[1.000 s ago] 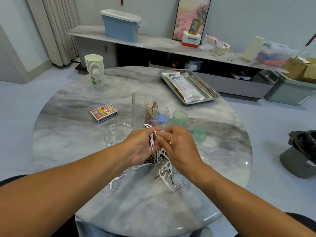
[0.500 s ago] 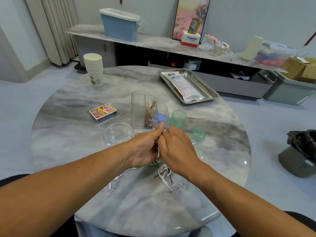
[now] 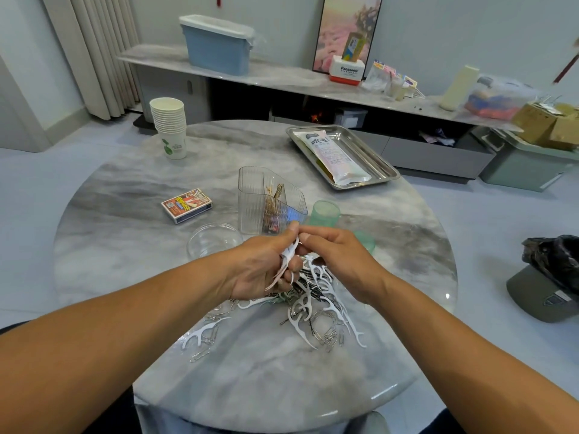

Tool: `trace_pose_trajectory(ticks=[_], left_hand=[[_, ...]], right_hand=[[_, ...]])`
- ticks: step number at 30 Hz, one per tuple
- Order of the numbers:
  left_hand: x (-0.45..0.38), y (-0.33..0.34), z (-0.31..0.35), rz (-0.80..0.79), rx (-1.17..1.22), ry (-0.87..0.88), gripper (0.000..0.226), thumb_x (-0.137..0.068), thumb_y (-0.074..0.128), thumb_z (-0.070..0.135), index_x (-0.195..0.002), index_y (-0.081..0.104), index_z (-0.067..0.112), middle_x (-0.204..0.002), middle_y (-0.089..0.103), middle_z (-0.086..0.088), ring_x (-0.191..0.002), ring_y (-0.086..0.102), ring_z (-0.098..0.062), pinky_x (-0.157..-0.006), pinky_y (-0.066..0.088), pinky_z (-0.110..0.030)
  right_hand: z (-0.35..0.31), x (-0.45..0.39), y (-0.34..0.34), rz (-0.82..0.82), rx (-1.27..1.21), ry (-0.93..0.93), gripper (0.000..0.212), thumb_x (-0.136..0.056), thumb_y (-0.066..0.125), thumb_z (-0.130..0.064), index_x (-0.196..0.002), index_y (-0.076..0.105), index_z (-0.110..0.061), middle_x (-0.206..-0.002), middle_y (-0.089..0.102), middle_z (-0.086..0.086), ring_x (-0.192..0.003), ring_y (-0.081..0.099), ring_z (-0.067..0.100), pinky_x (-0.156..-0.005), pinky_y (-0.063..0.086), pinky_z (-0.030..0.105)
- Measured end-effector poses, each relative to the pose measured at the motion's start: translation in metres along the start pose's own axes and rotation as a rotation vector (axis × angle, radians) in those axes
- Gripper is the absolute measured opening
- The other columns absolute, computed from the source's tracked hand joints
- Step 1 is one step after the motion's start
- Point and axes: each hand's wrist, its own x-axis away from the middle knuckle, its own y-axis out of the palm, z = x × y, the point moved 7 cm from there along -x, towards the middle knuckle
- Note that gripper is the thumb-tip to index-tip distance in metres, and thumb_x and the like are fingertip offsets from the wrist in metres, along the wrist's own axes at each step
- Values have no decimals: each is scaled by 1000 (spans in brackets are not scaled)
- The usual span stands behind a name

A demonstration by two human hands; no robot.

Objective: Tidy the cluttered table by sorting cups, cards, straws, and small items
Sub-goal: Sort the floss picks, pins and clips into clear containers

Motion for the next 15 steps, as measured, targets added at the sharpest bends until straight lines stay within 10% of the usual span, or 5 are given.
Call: trace_pose_trajectory(ticks=[4, 15], left_hand=[[4, 0, -5, 28, 23, -57, 49, -96, 43, 62, -87, 54, 16, -56, 42, 1, -59, 56, -17, -57, 48, -25], [6, 6, -10, -107, 85, -132, 64, -83, 37, 83, -92, 62, 25, -71, 48, -2, -43, 32, -5, -46, 21, -16]], right_hand=[[7, -1, 3, -14, -95, 53, 22, -102, 58, -15, -110, 77, -12, -80, 64, 2, -77, 61, 16, -82, 49, 33], [17, -2, 11, -64, -192, 102, 16, -93, 71, -7, -105, 74, 3, -76, 69, 7, -57, 57, 12, -74, 53, 32]])
